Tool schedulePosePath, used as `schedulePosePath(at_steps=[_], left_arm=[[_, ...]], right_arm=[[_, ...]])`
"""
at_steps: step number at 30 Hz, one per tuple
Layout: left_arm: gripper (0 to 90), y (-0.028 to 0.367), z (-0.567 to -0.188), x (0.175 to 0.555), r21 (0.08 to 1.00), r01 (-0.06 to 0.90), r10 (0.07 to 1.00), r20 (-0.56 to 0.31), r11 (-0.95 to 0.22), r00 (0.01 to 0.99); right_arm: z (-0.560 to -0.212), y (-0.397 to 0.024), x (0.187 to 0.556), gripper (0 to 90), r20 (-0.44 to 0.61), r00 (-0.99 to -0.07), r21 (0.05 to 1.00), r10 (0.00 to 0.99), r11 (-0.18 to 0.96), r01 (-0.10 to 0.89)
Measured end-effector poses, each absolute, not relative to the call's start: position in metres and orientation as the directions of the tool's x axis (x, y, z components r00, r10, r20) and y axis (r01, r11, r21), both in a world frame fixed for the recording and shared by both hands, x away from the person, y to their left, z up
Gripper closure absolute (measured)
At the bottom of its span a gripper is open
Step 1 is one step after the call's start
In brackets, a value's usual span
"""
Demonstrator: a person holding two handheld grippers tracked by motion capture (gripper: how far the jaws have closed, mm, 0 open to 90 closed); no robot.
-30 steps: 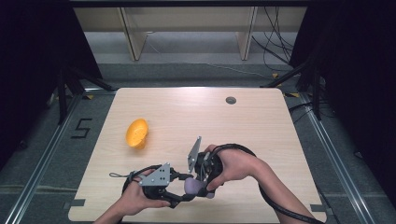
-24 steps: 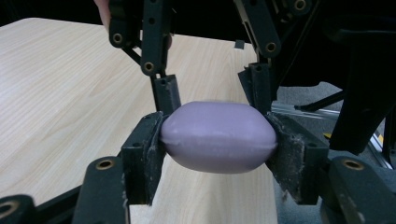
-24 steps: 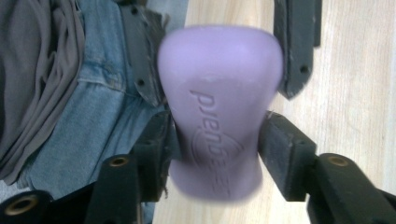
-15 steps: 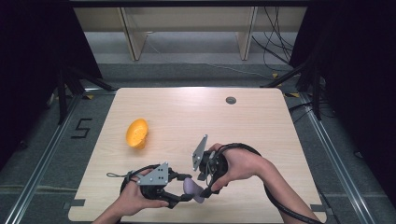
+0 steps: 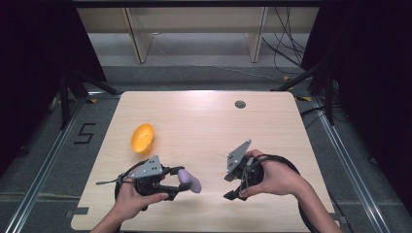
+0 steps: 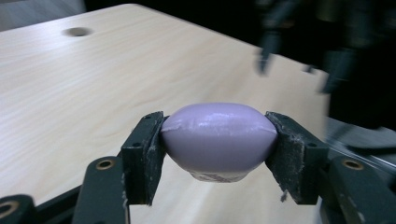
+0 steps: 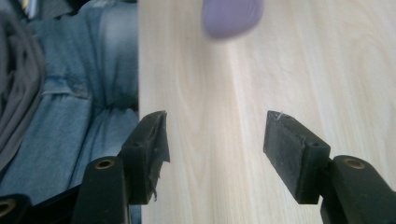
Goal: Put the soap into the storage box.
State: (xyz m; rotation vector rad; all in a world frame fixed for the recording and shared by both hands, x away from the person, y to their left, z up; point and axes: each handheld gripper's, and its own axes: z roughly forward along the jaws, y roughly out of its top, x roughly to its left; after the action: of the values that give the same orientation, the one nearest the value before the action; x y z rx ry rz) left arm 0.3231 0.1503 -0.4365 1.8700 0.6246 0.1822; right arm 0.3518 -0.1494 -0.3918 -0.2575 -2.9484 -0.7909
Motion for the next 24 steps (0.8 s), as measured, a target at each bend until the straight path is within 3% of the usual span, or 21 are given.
schedulePosePath(at_steps=[3, 7, 9, 10, 16, 24], left_arm=[[39.6, 0.157, -0.430, 0.328, 0.899, 0.350, 0.620, -0.121, -0.262, 0.775], [39.6, 0.167, -0.423, 0.338, 0.894, 0.398, 0.744, -0.121, -0.206, 0.657], [39.6, 0.170, -0.421, 0.341, 0.893, 0.402, 0.765, -0.113, -0.201, 0.634], [39.6, 0.178, -0.418, 0.348, 0.890, 0.419, 0.810, -0.108, -0.179, 0.577], [39.6, 0.198, -0.404, 0.368, 0.886, 0.446, 0.877, -0.111, -0.126, 0.468], [39.6, 0.225, -0.382, 0.406, 0.883, 0.453, 0.949, -0.027, -0.126, 0.315]], right_arm=[[-0.396, -0.163, 0.347, 41.7, 0.122, -0.974, 0.524, 0.192, 0.821, 0.228], [-0.405, -0.177, 0.341, 43.4, 0.111, -0.950, 0.568, 0.293, 0.766, 0.303], [-0.408, -0.180, 0.339, 43.4, 0.116, -0.938, 0.580, 0.328, 0.744, 0.332], [-0.413, -0.186, 0.334, 43.8, 0.140, -0.900, 0.612, 0.412, 0.679, 0.406], [-0.420, -0.200, 0.317, 45.8, 0.165, -0.819, 0.648, 0.549, 0.566, 0.510], [-0.435, -0.210, 0.299, 46.1, 0.192, -0.770, 0.648, 0.608, 0.511, 0.565]])
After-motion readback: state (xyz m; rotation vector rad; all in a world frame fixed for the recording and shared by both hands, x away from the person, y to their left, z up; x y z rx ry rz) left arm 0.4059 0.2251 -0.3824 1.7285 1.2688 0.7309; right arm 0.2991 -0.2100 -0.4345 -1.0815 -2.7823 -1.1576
